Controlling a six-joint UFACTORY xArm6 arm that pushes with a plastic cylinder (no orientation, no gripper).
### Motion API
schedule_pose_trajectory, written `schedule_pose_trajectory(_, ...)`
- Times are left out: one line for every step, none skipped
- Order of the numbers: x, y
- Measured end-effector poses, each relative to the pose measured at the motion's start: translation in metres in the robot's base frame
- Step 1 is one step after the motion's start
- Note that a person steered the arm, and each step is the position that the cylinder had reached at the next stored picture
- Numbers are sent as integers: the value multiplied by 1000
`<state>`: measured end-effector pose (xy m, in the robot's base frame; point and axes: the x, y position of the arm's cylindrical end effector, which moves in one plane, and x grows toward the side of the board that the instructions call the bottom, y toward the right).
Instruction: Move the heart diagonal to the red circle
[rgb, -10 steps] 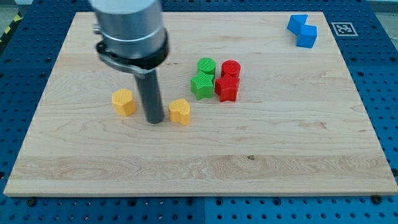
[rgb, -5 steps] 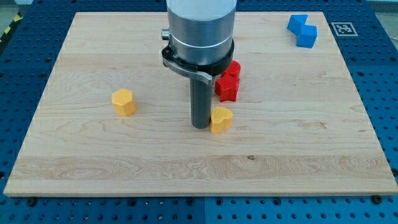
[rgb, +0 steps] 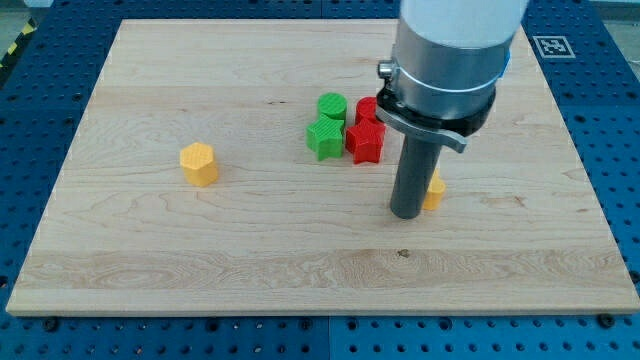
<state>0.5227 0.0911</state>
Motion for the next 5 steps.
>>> schedule_pose_trajectory(-2, 3)
schedule_pose_trajectory(-4, 17)
schedule_pose_trajectory(-4, 33)
schedule_pose_trajectory(-4, 38)
schedule_pose_trajectory(-7, 50)
